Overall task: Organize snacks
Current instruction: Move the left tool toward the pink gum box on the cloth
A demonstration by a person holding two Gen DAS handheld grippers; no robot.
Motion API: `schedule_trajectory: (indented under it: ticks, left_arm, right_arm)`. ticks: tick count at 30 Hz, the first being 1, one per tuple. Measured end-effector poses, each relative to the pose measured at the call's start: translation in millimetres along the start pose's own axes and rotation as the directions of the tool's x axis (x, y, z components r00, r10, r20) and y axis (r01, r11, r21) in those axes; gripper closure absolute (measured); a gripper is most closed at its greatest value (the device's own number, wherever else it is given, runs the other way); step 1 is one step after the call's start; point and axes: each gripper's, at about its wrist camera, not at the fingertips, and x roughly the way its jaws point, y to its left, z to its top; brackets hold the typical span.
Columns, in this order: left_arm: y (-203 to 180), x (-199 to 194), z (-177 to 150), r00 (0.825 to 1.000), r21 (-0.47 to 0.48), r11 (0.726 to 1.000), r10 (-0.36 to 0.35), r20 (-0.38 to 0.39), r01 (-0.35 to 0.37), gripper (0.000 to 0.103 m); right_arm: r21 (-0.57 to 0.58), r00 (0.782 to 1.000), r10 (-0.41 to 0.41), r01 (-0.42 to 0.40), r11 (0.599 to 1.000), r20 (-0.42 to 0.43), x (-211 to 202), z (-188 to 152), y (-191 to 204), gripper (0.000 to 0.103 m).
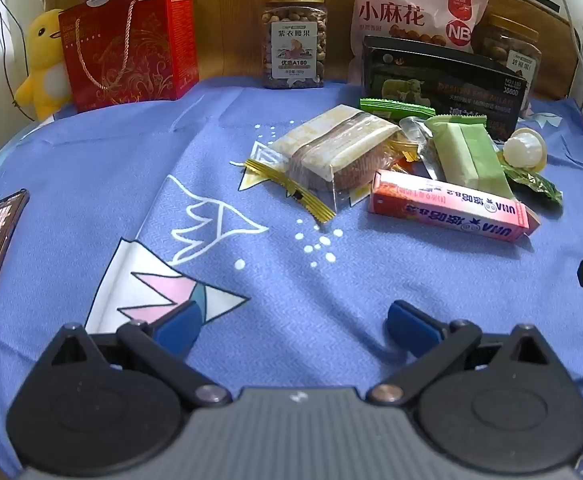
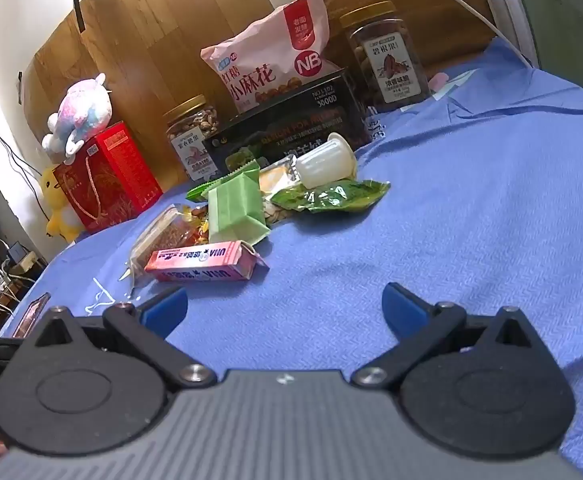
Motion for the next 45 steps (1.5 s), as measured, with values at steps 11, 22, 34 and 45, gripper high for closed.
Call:
schedule_trajectory:
  ticks: [11,22,34,45]
  left_arm:
    - [-3.2,-4.4,-2.2,1.0,0.005,1.0,0.003,0.028,-0.004,0.0]
    - [-1.9,-14.6,-6.8,0.992,0.054,0.993,-0.112,0.058,0.109,0.0]
    - [-5.0,-10.6,-10.3,0.991,0.118,0.987,-0.121,0.062,0.113,0.0]
    - [1.5,-20.6,0.2,0.978,0.116,0.988,-0.119,0.172,0.099,0.01]
  right_arm:
    - [0.031,1.0,0.02,-0.02,0.999,0.014,-2.2,1.7,-5.6,0.0]
    - [0.0,0.999,-0.006,0.006,1.0,0.043,-2.0,2.8,0.8,0.0]
    - [-0.035,0.999,-0.009,0.01,0.999,0.052,3.6,3.3,3.4,0.015]
    - [-0.081,0.998,0.002,0.004,0.997,0.067,6.3,6.6,8.0,0.036]
